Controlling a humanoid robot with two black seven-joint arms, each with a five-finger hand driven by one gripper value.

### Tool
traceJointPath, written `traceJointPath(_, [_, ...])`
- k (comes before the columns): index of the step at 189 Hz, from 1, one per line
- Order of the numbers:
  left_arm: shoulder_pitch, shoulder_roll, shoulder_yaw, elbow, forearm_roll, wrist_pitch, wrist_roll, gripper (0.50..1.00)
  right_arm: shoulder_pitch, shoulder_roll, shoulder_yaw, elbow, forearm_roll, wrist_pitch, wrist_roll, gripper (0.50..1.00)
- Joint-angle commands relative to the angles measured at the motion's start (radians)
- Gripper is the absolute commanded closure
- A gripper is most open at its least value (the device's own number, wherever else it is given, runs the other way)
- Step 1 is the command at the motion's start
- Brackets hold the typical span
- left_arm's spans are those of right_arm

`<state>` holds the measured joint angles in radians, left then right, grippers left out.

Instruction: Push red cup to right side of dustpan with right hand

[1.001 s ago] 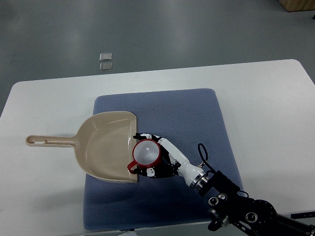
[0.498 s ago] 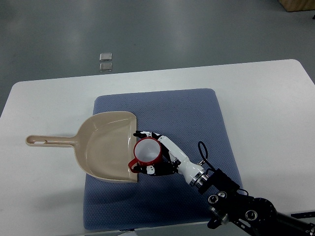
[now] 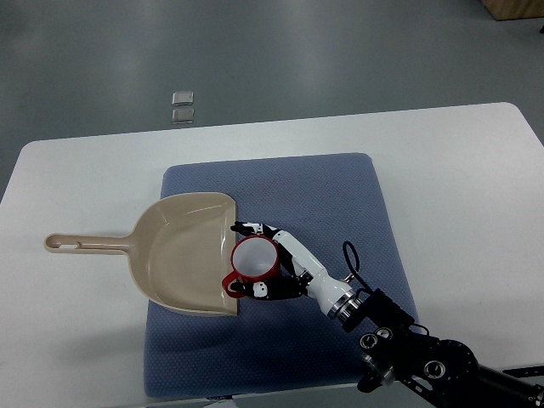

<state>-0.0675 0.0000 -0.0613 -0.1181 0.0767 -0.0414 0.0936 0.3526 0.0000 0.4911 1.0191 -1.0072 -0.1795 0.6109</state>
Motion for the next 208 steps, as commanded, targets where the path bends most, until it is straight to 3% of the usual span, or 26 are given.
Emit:
traceJointPath(1, [0.000,0.000,0.000,0.000,0.000,0.000,0.000,0.500,0.000,0.000,0.003,0.001,0.001,0.000,0.000,0.576])
traceJointPath(208, [0.000,0.000,0.000,0.000,0.000,0.000,0.000,0.500,0.026,0.000,0.104,0.021,0.002,0.002,0.000,0.576])
